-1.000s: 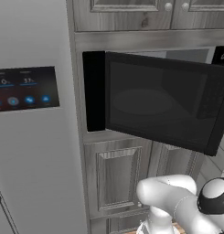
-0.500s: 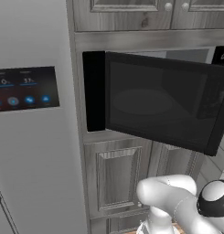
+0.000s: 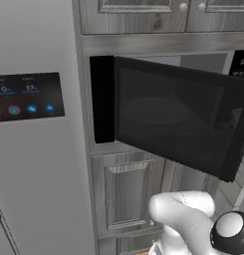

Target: Place the sponge inside the microwave to prepare for sanitizing.

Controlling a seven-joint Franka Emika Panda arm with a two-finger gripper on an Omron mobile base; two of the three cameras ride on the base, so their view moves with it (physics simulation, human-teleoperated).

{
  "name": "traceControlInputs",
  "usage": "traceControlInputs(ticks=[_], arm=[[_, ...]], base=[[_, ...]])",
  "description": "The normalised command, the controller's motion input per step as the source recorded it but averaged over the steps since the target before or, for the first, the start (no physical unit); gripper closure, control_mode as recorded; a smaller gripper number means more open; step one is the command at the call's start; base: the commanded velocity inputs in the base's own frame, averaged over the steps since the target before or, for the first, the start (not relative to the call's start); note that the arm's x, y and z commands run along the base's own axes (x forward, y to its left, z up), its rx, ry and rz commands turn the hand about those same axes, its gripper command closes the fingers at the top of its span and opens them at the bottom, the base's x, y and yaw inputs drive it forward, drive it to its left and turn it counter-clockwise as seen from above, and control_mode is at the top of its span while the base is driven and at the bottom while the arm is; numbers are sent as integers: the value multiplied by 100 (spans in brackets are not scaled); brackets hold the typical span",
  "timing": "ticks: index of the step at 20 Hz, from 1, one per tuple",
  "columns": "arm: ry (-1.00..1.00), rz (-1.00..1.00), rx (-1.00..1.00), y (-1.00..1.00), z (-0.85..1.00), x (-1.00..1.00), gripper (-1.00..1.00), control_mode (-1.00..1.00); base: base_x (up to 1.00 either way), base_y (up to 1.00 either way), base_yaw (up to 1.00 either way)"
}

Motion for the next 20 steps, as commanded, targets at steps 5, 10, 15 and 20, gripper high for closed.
traceControlInputs(ticks=[5, 10, 15, 20], arm=[[3, 28, -2, 100, 0, -27, -100, -100], [0, 2, 0, 100, -4, -13, -100, -100], [0, 0, 0, 100, -5, -22, -100, -100], [-1, -4, 0, 100, -2, -40, -100, -100]], base=[[0, 0, 0], [0, 0, 0], [0, 0, 0], [0, 0, 0]])
